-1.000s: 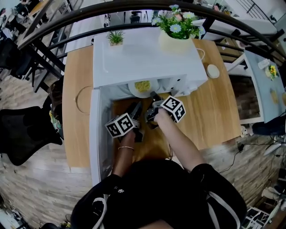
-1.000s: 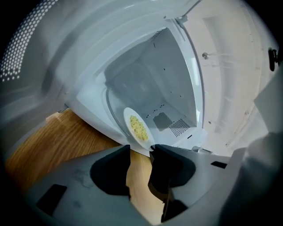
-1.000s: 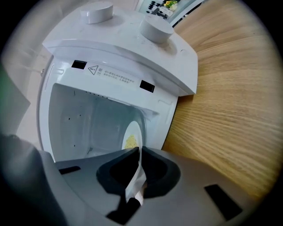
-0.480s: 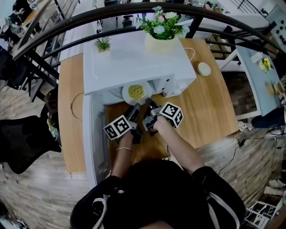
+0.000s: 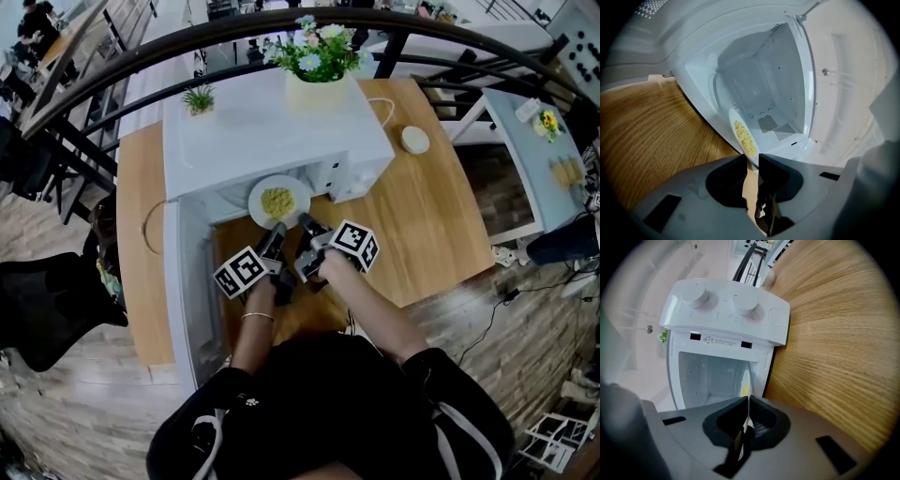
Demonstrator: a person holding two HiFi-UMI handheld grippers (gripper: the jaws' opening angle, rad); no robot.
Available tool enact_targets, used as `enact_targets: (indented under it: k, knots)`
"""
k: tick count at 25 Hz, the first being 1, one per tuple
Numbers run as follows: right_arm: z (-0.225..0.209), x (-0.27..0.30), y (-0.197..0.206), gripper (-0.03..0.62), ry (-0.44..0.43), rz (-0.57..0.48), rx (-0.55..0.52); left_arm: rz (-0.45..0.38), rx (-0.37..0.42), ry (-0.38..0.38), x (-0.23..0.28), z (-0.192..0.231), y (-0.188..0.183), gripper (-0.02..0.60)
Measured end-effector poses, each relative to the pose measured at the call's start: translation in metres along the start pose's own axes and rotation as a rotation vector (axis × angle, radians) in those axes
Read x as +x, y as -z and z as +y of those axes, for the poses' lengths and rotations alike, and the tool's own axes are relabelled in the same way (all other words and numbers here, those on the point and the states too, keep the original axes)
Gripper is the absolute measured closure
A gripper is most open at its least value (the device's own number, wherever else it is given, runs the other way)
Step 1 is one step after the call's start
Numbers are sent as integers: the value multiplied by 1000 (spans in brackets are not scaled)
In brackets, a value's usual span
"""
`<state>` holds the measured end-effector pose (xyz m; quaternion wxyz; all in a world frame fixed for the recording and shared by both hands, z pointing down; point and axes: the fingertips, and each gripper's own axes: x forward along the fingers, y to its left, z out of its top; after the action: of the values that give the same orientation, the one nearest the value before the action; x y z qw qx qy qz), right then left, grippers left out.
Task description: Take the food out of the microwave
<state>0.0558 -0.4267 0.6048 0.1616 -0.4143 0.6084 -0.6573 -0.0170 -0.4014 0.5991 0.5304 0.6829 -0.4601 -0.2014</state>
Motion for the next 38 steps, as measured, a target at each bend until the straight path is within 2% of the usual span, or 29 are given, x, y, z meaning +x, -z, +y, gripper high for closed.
enact_targets:
  k: [22,38]
  knots:
    - [28,-56,14,571,-123,59,-37,-30,132,5,-40,-52,21,503]
    - [54,-94,16,571,-211,112,-86,-41,187,66,-60,-93,36,502]
